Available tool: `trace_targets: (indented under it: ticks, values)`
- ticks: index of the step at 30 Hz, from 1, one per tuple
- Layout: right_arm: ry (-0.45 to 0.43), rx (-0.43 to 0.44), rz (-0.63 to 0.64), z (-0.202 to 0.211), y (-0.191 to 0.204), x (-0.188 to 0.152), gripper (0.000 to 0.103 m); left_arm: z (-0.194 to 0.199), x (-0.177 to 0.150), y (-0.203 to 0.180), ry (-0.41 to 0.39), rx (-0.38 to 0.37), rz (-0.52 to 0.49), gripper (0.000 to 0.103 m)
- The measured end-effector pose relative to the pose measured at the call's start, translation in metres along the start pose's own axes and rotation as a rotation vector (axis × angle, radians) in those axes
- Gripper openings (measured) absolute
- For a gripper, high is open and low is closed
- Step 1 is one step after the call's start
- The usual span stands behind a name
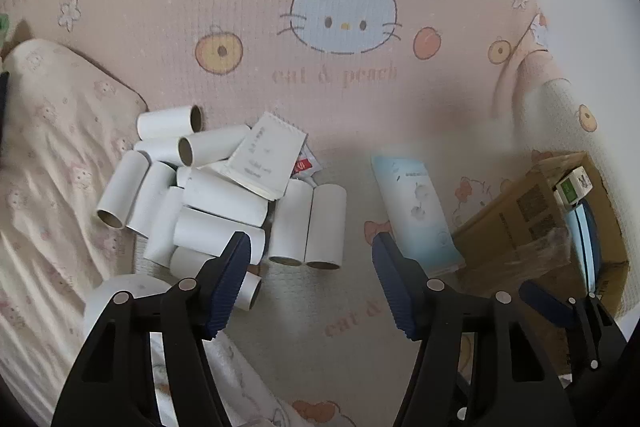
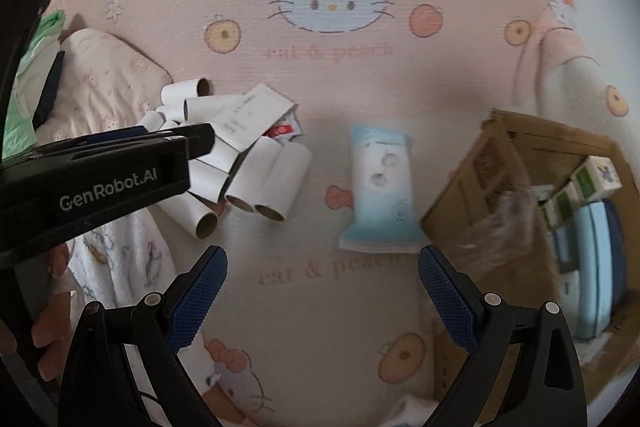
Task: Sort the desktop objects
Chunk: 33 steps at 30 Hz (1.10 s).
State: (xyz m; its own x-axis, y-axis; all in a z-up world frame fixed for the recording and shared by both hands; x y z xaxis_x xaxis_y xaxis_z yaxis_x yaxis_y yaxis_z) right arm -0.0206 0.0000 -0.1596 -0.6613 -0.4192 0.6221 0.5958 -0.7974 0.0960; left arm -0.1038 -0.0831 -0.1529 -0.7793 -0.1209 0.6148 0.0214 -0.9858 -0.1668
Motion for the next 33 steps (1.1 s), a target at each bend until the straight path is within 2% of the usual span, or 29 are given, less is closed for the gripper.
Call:
trace_targets:
  ticks: [3, 6, 10, 14, 19, 22, 29, 33]
  values:
    - [-0.035, 0.026, 0.016, -0.006, 0.002, -0.002, 0.096, -0.015, -0.002, 0.003, 0.002, -0.034, 0.01, 0.058]
    - [-0.04, 0.063, 0.001, -0.023, 0.008, 0.003, 0.096, -0.031, -0.005, 0.01, 0.021, -0.081, 0.065, 0.052]
    - [-0.018, 0.197, -0.045, -0.046, 0.013, -0.003, 0.096, -0.051, -0.008, 0.022, 0.069, -0.137, 0.161, 0.044]
    - [0.038, 0.325, -0.146, -0.075, 0.013, -0.014, 0.096, -0.06, -0.003, 0.031, 0.056, -0.146, 0.157, 0.043]
    - [0.062, 0.362, -0.244, -0.118, 0.008, -0.013, 0.096, -0.069, -0.005, 0.039, 0.057, -0.205, 0.174, 0.043]
    - [0.064, 0.376, -0.259, -0.138, 0.009, -0.006, 0.096, -0.078, -0.009, 0.041, 0.076, -0.196, 0.172, 0.043]
    - [0.064, 0.538, -0.379, -0.165, 0.02, 0.001, 0.096, -0.094, -0.015, 0.039, 0.105, -0.232, 0.167, 0.038]
    - [0.076, 0.556, -0.408, -0.192, 0.026, -0.009, 0.097, -0.096, -0.013, 0.041, 0.102, -0.259, 0.178, 0.038]
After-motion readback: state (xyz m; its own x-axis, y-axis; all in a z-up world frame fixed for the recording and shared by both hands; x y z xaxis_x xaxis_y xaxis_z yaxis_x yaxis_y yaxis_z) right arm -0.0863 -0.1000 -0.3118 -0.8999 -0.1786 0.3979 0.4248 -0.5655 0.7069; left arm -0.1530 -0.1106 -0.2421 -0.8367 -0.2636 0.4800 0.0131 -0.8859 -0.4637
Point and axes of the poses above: each gripper's, at about its wrist camera, not at the fingertips, and z roughly against the way its jaws point, y to its left, x to its top, the point moved 6 cm from there along -z, roughly the way its jaws point, and after that the axes turned 5 degrees about -y, right-handed, at the moved point
